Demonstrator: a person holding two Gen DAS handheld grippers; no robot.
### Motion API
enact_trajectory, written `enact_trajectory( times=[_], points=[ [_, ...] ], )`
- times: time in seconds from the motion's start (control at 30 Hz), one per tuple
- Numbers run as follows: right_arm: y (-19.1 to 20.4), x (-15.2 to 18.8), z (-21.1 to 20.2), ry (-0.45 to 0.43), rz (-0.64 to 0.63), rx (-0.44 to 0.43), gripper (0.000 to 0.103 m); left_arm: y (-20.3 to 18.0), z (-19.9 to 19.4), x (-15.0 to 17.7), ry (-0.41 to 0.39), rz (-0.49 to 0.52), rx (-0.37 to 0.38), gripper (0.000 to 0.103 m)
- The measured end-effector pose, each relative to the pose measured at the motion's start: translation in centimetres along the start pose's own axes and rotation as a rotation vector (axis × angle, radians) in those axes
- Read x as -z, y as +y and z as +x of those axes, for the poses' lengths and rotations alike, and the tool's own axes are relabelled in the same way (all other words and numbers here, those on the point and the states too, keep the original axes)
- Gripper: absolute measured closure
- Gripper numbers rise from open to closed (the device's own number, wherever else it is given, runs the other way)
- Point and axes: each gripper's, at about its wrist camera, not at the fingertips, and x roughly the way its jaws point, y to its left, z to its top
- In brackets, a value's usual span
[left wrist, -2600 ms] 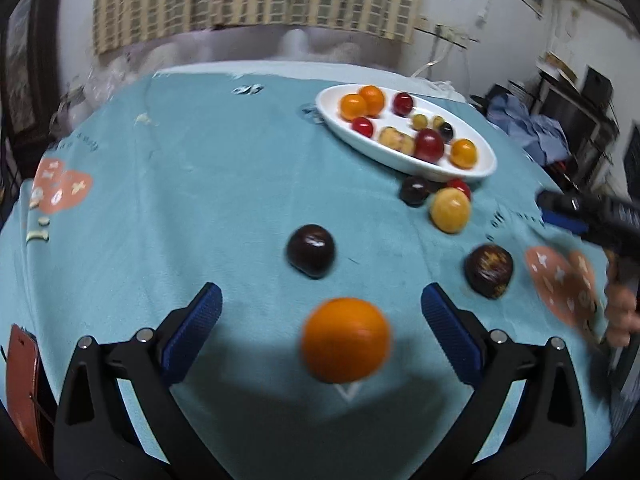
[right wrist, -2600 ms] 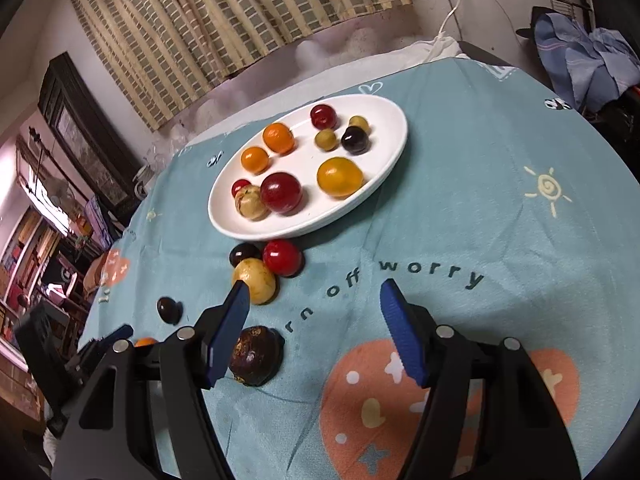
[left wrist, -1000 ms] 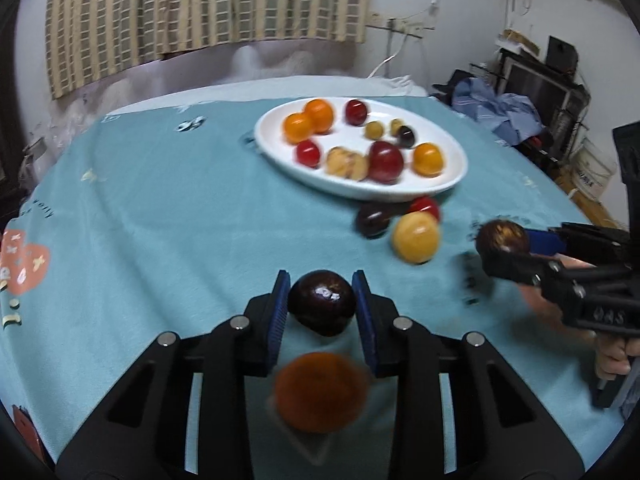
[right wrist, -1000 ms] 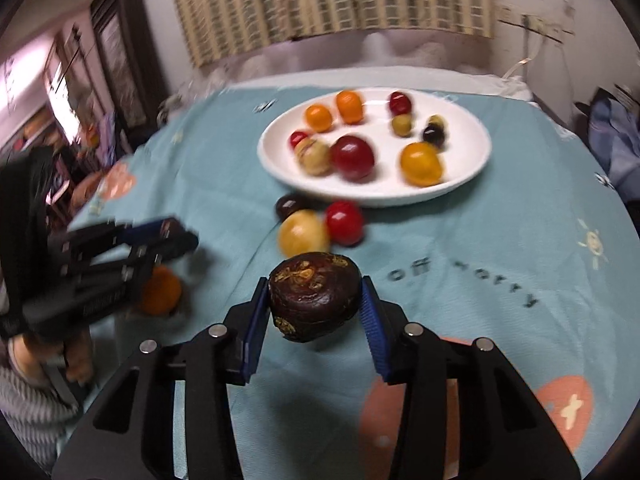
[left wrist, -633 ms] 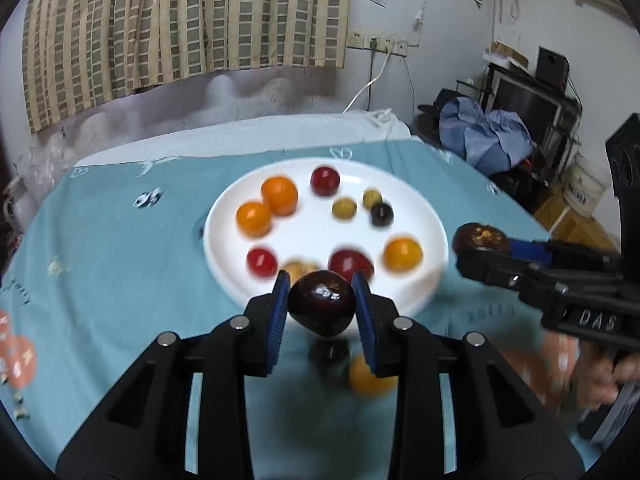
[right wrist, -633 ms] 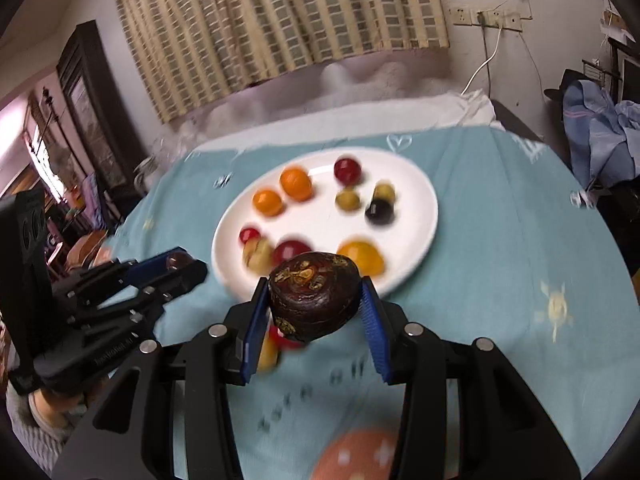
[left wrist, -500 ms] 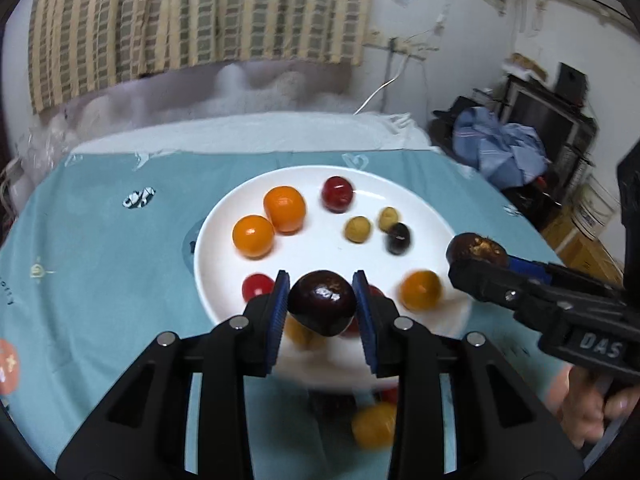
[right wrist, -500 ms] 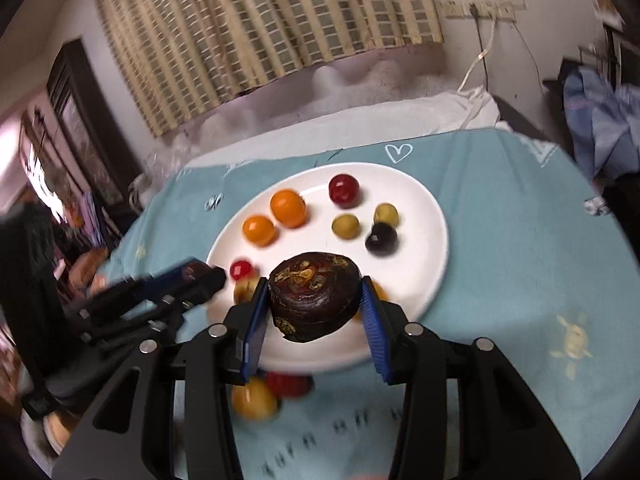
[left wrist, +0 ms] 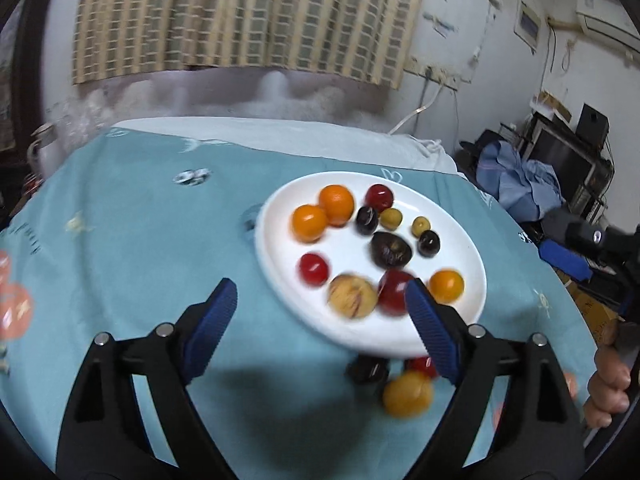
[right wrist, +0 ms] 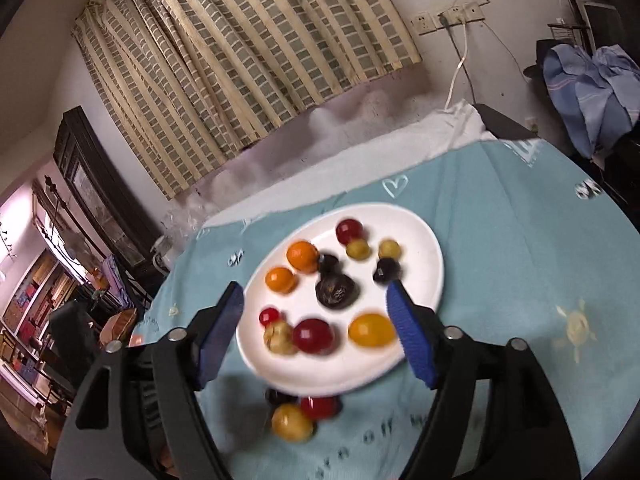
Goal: Organize fruits
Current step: 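Grasp the orange with the left gripper while the right gripper approaches the beige speckled fruit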
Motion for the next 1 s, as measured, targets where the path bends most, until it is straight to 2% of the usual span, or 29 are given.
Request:
enact_trajectory(
  times=[0.07,0.2,0.3,0.4,0.63,0.9,1.0],
  points=[
    [-0.5,2.1,-0.8,0.003,0.01,0.005,0.023,1.0,-2.1,1.6,-0.016,-0.019,-0.014,0.014],
    [-1.0,6.1,-1.0,0.089,-0.005,0.051,0.024,2.4,-5.4,5.6,-0.019,-0.03,-0.052,0.011],
    [-0.8,7.2,-1.3,0.107,-0.011,0.057,0.024,2.7,-7.2,8.4,-0.001,0.001,-0.086,0.01],
    [-0.8,7.3,-1.1,0.116,-0.017,0.066,0.023,2.0,-7.9,10.1,0.028,0.05,-0.077,0.01],
    [-2.4,7.0,-0.4,0.156,0.07,0.057,0.023,0.2,-6.3,11.1,0.125,0.151,-0.07,0.009],
    [-1.8,7.4,-0.2,0.174,0.038,0.066,0.023,0.4,-5.6,11.2,0.163,0.15,-0.063,0.01],
    [-1.8,7.5,-0.2,0.173,0.036,0.07,0.023,0.3,-5.4,11.3,0.173,0.155,-0.054,0.017]
  ],
)
